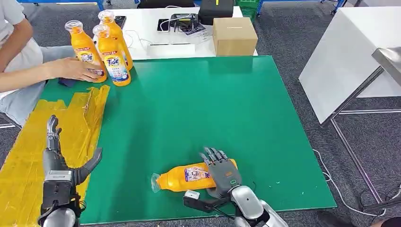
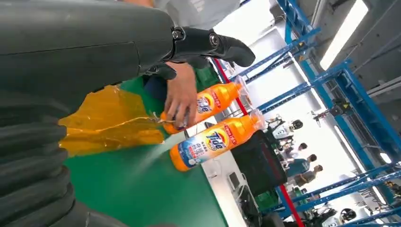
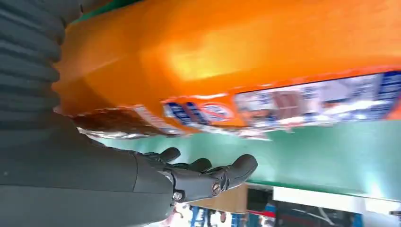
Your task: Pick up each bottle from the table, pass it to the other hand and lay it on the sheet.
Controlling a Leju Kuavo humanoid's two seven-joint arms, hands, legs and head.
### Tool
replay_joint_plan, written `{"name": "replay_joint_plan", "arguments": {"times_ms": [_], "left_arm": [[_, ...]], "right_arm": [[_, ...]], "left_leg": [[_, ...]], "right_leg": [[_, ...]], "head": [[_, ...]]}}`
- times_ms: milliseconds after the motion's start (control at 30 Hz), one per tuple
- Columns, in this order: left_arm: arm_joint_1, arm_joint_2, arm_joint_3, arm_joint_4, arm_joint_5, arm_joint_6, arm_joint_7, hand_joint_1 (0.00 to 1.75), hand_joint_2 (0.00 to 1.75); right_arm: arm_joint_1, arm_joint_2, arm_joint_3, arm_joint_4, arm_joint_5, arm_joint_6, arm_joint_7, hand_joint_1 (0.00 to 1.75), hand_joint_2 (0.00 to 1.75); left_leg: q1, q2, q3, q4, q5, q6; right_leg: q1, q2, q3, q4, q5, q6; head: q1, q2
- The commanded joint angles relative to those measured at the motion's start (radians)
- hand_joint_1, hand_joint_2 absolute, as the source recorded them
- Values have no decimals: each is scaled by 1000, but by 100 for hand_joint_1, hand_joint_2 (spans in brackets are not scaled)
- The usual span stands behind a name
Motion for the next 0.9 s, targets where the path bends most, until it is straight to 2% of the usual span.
{"name": "replay_joint_plan", "arguments": {"times_ms": [33,200,333,367,400,800,833,900], "left_arm": [[5,-21,44,6,2,-10,5,0,175],[5,-23,48,13,5,-16,6,0,175],[-14,-20,34,33,8,-20,5,0,175],[-21,-19,28,39,8,-20,6,0,175],[-25,-18,25,43,8,-19,6,0,175],[-27,-18,22,46,9,-19,6,0,175],[-27,-16,20,45,10,-18,7,0,175],[-33,-13,15,53,18,-19,9,0,175]], "right_arm": [[102,-61,-117,-103,11,4,12,0,175],[133,-72,-163,-114,19,15,24,0,175],[116,-76,-181,-49,12,42,32,2,175],[105,-74,-181,-21,10,49,31,44,175],[99,-73,-180,-6,10,53,30,122,175],[94,-68,-178,8,10,55,30,122,175],[91,-67,-176,16,11,59,29,148,175],[81,-67,-171,43,9,69,26,154,175]], "left_leg": [[0,-2,2,0,-1,0],[0,-1,3,-1,-1,0],[0,-2,3,-1,-1,0],[0,-2,2,-1,0,0],[1,-2,3,-1,-1,0],[1,-1,6,-2,-1,0],[0,-2,4,-1,0,0],[0,-1,4,-2,0,0]], "right_leg": [[0,-2,3,-1,-1,-1],[0,-1,3,-1,-1,-1],[1,-2,5,-2,-1,-1],[0,-2,3,-2,-1,-1],[1,-2,4,-3,-1,-2],[1,-1,7,-3,-1,-2],[0,-2,4,-2,0,-1],[1,-1,5,-3,0,-1]], "head": [[0,0],[0,0],[0,0],[0,0],[0,0],[0,0],[0,0],[0,0]]}}
